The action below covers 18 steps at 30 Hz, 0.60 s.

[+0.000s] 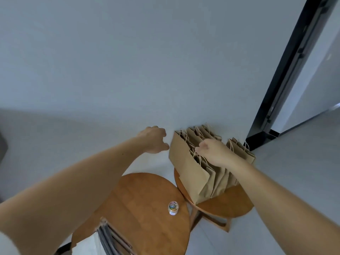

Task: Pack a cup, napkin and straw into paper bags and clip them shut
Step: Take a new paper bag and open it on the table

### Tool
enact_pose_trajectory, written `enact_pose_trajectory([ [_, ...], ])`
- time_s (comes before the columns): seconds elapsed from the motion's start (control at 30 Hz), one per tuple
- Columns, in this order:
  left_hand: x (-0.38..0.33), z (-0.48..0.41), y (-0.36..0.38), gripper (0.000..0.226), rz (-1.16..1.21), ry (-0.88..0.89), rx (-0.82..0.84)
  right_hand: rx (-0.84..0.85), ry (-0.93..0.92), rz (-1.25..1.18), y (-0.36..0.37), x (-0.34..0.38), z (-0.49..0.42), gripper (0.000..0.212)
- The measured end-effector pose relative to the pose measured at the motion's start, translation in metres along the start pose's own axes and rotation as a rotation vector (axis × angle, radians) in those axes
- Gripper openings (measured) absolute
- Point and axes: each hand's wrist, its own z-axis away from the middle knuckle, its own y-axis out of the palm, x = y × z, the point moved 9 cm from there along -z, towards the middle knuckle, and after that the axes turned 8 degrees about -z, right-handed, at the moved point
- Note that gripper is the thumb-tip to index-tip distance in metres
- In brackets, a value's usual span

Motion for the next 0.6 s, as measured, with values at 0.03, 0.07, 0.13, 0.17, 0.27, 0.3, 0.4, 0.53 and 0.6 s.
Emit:
enact_pose_trajectory([
  [0.03,-0.01,-0.016,0.008,0.057,0.014,0.021,0.013,-0.011,0.036,0.007,-0.001,-0.018,-0.009,0.056],
  [0.07,-0.019,-0.032,0.016,0.057,0.03,0.04,0.023,-0.014,0.07,0.021,-0.001,-0.035,-0.018,0.055],
  [0.13,-0.036,-0.06,0.035,0.055,0.067,0.066,0.051,0.008,0.142,0.047,0.003,-0.068,-0.037,0.053],
  [0.17,-0.043,-0.072,0.045,0.055,0.081,0.076,0.067,0.014,0.179,0.047,0.007,-0.085,-0.044,0.05],
  [0.27,-0.058,-0.1,0.078,0.054,0.119,0.077,0.123,0.046,0.243,0.059,0.023,-0.128,-0.062,0.03],
  [0.3,-0.06,-0.107,0.089,0.054,0.128,0.071,0.146,0.072,0.267,0.061,0.032,-0.142,-0.067,0.03],
  [0.4,-0.064,-0.127,0.119,0.051,0.148,0.031,0.185,0.13,0.339,0.08,0.055,-0.183,-0.086,0.038],
  [0.53,-0.064,-0.148,0.15,0.049,0.184,-0.069,0.228,0.178,0.381,0.106,0.08,-0.23,-0.117,0.051],
  [0.6,-0.067,-0.156,0.163,0.048,0.188,-0.107,0.252,0.185,0.369,0.125,0.09,-0.244,-0.133,0.067],
])
